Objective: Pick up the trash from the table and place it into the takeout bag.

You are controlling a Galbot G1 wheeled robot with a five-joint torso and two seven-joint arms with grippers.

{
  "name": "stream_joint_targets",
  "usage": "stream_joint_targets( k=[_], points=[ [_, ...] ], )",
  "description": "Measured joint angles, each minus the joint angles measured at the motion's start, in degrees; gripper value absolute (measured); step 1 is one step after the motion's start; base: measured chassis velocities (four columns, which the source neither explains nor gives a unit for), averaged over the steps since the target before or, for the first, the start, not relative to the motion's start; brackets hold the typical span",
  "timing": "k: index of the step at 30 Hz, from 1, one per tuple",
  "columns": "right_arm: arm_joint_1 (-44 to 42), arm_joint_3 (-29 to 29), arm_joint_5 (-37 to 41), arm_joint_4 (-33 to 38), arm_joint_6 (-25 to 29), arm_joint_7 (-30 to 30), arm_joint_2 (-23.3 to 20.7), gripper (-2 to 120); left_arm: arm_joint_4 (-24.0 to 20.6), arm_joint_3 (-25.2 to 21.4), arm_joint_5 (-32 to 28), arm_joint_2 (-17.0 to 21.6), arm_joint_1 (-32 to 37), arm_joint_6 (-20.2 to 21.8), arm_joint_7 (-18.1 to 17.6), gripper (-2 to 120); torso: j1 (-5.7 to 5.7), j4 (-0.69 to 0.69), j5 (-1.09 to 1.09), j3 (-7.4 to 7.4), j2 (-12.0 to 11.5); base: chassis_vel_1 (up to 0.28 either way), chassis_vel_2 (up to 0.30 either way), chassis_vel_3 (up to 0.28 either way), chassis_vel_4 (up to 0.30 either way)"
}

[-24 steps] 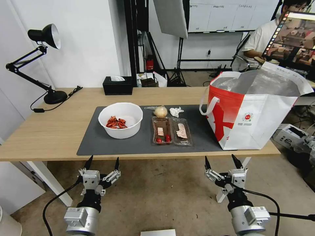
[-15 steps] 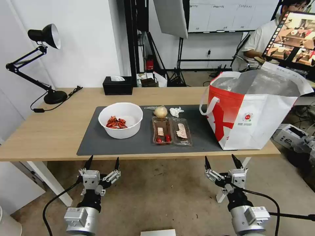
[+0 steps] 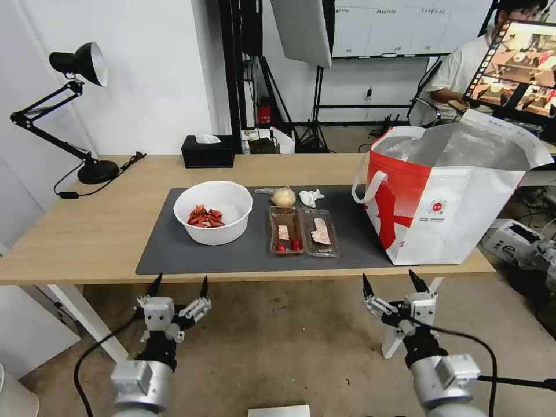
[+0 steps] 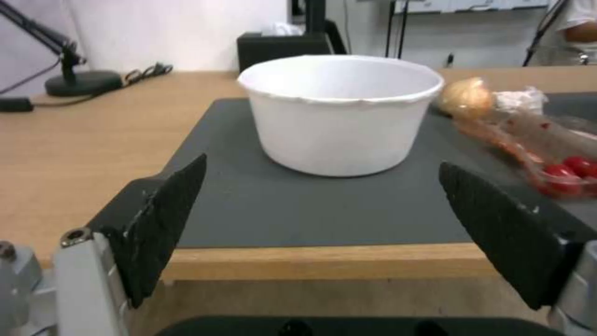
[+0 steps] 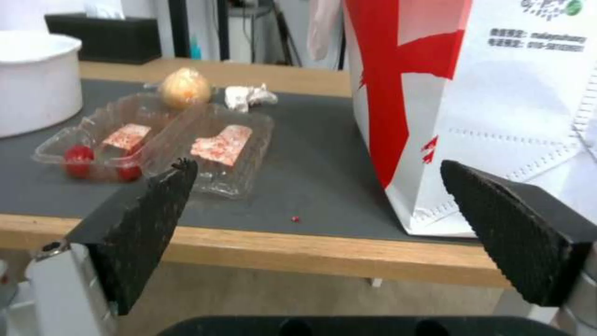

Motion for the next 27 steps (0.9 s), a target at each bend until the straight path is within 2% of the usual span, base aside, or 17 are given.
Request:
stream_joint_targets(
  k=[1, 3, 4, 5, 7, 8, 10, 11, 13, 14, 16, 27],
  points=[
    [0.92, 0.39, 1.81, 0.43, -2.56, 0.33, -1.82, 100, -0.6, -0.36, -1.24, 0.47, -1.01, 2.62, -0.69, 100, 0.0, 0.0, 0.0, 0.0, 0.0, 0.0, 0.0, 0.0, 0.0],
    [1.32, 0.55, 2.56, 0.62, -3.69, 0.47, -2.6, 100, -0.86, -0.5, -1.79, 0.66, -1.45, 3.74, -0.96, 100, 0.0, -0.01, 0.0, 0.0, 0.0, 0.0, 0.0, 0.0, 0.0],
    [2.44, 1.04, 4.78, 1.13, -6.78, 0.88, -4.86, 100, -1.62, -0.96, -3.38, 1.28, -2.72, 7.14, -1.85, 100, 0.0, 0.0, 0.0, 0.0, 0.0, 0.0, 0.0, 0.0, 0.0],
    [2.44, 1.04, 4.78, 1.13, -6.78, 0.88, -4.86, 100, -1.62, -0.96, -3.38, 1.28, -2.72, 7.14, -1.85, 100, 0.0, 0.0, 0.0, 0.0, 0.0, 0.0, 0.0, 0.0, 0.0],
    [4.28, 1.81, 8.27, 1.94, -11.72, 1.54, -8.4, 100, -2.72, -1.64, -5.74, 2.14, -4.58, 12.07, -3.11, 100, 0.0, 0.0, 0.0, 0.0, 0.0, 0.0, 0.0, 0.0, 0.0],
    [4.28, 1.81, 8.27, 1.94, -11.72, 1.54, -8.4, 100, -2.72, -1.64, -5.74, 2.14, -4.58, 12.07, -3.11, 100, 0.0, 0.0, 0.0, 0.0, 0.0, 0.0, 0.0, 0.0, 0.0],
    [5.72, 2.44, 11.06, 2.62, -15.67, 2.05, -11.21, 100, -3.8, -2.37, -8.14, 2.9, -6.11, 15.14, -4.23, 100, 0.0, -0.01, 0.0, 0.0, 0.0, 0.0, 0.0, 0.0, 0.0],
    [6.51, 2.76, 12.62, 2.97, -17.85, 2.32, -12.77, 100, -4.15, -2.55, -8.82, 3.1, -6.43, 15.67, -4.44, 100, 0.01, -0.02, 0.01, 0.0, 0.0, 0.0, 0.0, 0.0, 0.0],
    [6.91, 2.93, 13.36, 3.15, -18.93, 2.47, -13.56, 100, -4.18, -2.55, -8.96, 3.13, -6.43, 15.84, -4.44, 100, 0.0, -0.01, 0.01, 0.0, 0.0, 0.0, 0.0, 0.0, 0.0],
    [8.67, 2.91, 16.62, 3.12, -20.25, 2.52, -15.57, 100, -4.23, -2.58, -8.81, 3.18, -6.26, 15.95, -4.25, 100, 0.0, -0.01, -0.02, 0.0, 0.0, 0.0, 0.0, 0.0, 0.0],
    [9.36, 2.66, 17.79, 2.77, -19.75, 2.28, -15.83, 100, -4.25, -2.59, -8.48, 3.21, -6.0, 15.95, -3.91, 100, 0.0, 0.02, 0.0, 0.0, 0.0, 0.0, 0.0, 0.0, 0.0],
    [9.45, 2.0, 18.6, 0.65, -13.21, 0.64, -15.04, 100, -3.9, -2.54, -5.77, 2.92, -4.46, 15.02, -1.95, 100, 0.01, -0.01, 0.0, 0.0, 0.0, 0.0, 0.0, 0.0, 0.0]
  ],
)
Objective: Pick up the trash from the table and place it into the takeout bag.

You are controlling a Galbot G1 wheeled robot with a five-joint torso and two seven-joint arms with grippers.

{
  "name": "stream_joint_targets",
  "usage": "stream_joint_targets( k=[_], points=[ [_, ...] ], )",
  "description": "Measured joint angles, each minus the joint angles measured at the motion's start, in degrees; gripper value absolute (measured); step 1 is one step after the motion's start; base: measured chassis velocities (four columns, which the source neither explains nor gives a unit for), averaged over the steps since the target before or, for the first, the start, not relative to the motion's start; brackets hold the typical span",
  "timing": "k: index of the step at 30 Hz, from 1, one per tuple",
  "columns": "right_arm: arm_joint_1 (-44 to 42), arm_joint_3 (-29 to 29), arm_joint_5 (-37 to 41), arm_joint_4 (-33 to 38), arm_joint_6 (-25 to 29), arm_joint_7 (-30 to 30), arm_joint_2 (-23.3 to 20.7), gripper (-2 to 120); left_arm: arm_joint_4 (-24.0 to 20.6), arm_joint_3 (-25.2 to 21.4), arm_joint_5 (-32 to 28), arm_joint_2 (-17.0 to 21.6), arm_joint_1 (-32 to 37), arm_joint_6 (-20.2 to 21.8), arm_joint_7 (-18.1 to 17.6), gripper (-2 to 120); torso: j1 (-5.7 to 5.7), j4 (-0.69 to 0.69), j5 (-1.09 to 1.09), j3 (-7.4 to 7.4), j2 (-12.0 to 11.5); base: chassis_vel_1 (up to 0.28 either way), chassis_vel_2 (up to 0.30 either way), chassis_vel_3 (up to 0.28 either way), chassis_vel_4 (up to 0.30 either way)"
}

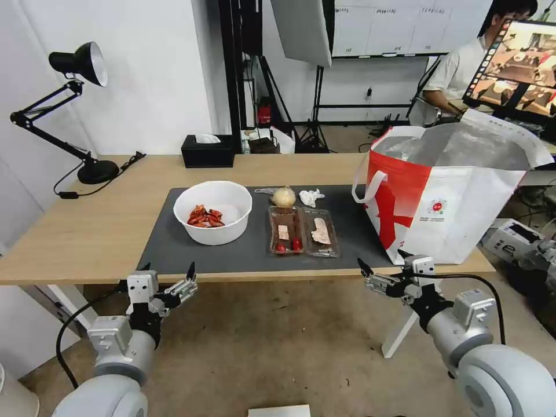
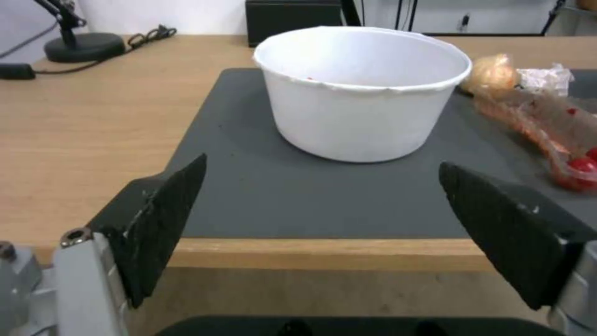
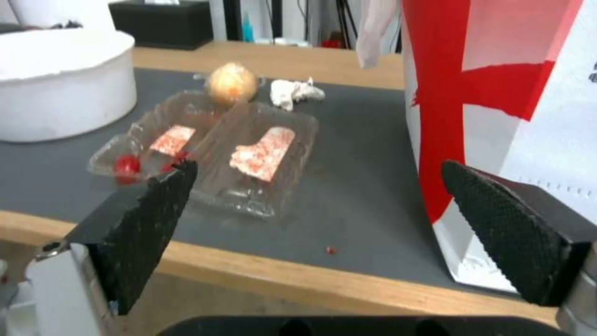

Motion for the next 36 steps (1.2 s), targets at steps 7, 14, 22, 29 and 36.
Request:
stream_joint_targets(
  k=[7, 14, 22, 29, 36],
  points=[
    [-0.17, -0.97, -0.4, -2.73, 5.52, -0.31, 1.2, 100, 2.04, 1.05, 3.78, -1.01, 1.56, -4.31, 0.8, 100, 0.0, 0.0, 0.0, 0.0, 0.0, 0.0, 0.0, 0.0, 0.0],
    [-0.51, -1.33, -0.34, -4.92, 8.73, -1.27, 1.47, 100, 3.61, 2.5, 5.55, -2.15, 2.32, -6.71, 0.83, 100, 0.0, 0.0, 0.0, 0.0, 0.0, 0.0, 0.0, 0.0, 0.0],
    [-1.55, -1.65, 1.45, -5.11, 8.76, -0.85, 2.77, 100, 5.15, 3.68, 6.01, -2.05, 2.16, -7.7, 0.96, 100, 0.0, 0.0, 0.0, 0.0, 0.0, 0.0, 0.0, 0.0, 0.0],
    [-1.66, -2.61, 15.12, -4.16, 8.52, 4.05, 4.41, 100, 6.06, 4.41, 5.76, -0.61, 1.24, -7.6, 1.1, 100, -0.01, 0.01, 0.0, 0.0, 0.0, 0.0, 0.0, 0.0, 0.0],
    [2.54, -4.55, 38.62, -2.76, 8.4, 13.87, 5.12, 100, 7.15, 4.72, 5.3, 0.74, 0.94, -8.77, 1.53, 100, 0.0, 0.02, -0.01, 0.0, 0.0, 0.0, 0.0, 0.0, 0.0]
  ],
)
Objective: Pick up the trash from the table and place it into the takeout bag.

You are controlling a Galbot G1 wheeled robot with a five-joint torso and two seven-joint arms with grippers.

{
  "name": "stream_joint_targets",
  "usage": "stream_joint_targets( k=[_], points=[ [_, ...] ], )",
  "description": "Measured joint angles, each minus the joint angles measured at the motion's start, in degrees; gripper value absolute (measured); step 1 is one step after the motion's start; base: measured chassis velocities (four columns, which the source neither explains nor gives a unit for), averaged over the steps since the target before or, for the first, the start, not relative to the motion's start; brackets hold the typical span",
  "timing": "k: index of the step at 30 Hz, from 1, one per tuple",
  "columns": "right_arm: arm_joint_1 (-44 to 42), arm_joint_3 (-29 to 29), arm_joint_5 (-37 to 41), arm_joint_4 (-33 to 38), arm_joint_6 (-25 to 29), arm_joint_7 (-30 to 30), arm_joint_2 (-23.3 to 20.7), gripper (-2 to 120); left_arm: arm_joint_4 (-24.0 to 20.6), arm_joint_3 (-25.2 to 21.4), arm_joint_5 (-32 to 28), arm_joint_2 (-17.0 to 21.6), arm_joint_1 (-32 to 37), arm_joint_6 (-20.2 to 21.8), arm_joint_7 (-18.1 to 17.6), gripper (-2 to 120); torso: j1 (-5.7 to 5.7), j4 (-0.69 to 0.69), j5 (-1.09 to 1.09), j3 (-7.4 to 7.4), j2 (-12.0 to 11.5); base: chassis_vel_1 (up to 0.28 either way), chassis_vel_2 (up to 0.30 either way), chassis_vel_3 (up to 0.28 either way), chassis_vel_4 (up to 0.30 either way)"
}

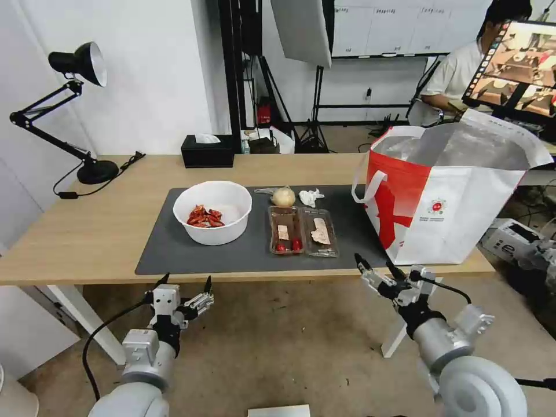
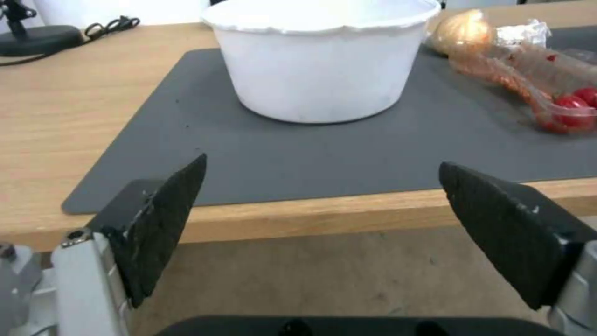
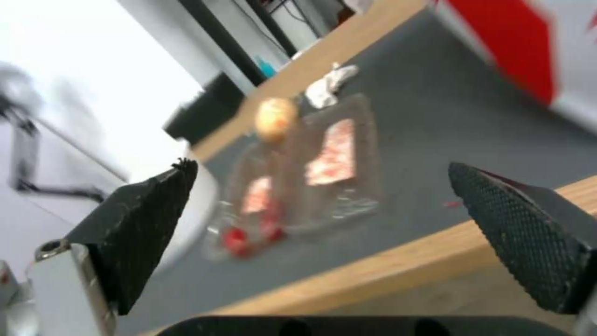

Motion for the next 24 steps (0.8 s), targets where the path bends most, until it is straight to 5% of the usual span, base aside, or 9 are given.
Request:
stream_joint_targets(
  k=[8, 24],
  points=[
    [7.25, -3.47, 21.08, -2.89, 1.8, 9.17, 0.15, 100, 0.03, -0.4, -0.23, 0.27, 0.28, -0.23, 0.06, 100, 0.0, -0.02, 0.01, 0.01, 0.0, 0.0, 0.0, 0.0, 0.0],
    [18.34, -9.13, 29.39, -9.63, 0.91, 21.01, 4.63, 100, 1.19, -1.58, -1.66, 1.39, 0.11, -0.28, -0.13, 100, 0.0, -0.02, 0.0, 0.0, 0.0, 0.0, 0.0, 0.0, 0.0]
  ],
)
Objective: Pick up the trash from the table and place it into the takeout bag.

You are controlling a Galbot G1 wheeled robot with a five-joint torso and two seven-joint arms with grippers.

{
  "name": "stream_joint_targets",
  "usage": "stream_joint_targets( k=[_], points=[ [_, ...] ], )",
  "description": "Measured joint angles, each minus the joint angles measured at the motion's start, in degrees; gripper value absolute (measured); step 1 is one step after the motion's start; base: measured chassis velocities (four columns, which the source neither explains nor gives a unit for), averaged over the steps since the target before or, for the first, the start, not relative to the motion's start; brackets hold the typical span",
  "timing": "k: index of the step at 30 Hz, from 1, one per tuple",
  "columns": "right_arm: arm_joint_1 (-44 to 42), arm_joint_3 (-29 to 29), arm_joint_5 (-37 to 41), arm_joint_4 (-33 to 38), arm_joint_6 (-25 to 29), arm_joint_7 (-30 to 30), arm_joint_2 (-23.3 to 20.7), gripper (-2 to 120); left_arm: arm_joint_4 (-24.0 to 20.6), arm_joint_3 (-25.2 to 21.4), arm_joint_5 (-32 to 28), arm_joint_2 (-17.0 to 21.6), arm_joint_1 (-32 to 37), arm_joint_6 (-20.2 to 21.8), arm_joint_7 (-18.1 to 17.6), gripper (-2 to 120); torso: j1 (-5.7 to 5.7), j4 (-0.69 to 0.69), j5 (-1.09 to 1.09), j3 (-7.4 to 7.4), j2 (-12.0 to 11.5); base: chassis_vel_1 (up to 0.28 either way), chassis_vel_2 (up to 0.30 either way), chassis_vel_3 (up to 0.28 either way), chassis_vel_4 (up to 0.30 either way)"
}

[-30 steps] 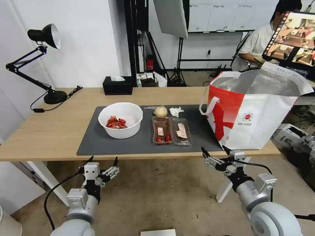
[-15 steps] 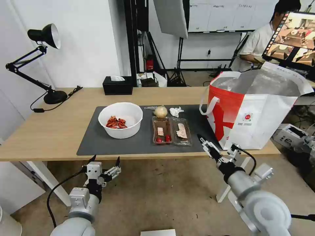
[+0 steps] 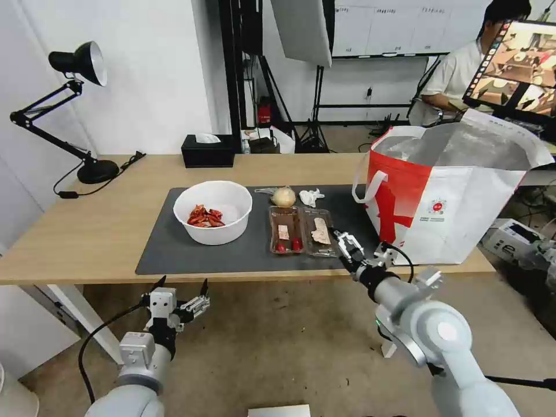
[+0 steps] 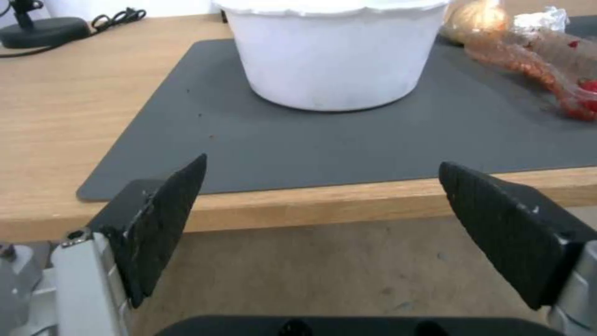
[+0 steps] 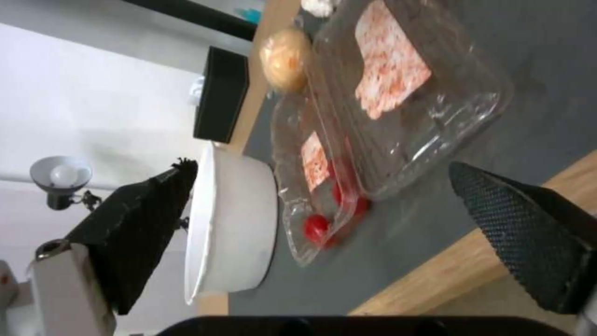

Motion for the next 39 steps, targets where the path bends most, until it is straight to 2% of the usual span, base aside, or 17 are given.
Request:
stream_joint_targets(
  k=[8, 13, 39],
  points=[
    [3.97, -1.17, -0.31, -3.84, -0.64, 5.13, 2.71, 100, -0.25, -0.69, -1.02, 0.27, 0.67, 0.2, -0.1, 100, 0.0, 0.0, 0.01, 0.0, 0.0, 0.0, 0.0, 0.0, 0.0],
    [5.1, -1.04, -0.29, -4.85, -0.88, 6.97, 2.85, 100, -0.45, -0.83, -1.24, 0.46, 0.88, 0.75, -0.12, 100, 0.0, 0.0, 0.01, 0.0, 0.0, 0.0, 0.0, 0.0, 0.0],
    [7.44, -0.87, 0.66, -7.51, -1.18, 7.89, 4.51, 100, -0.16, -0.88, -1.35, 0.18, 0.88, 1.64, -0.26, 100, 0.0, 0.0, 0.01, 0.0, 0.0, 0.0, 0.0, 0.0, 0.0]
  ],
)
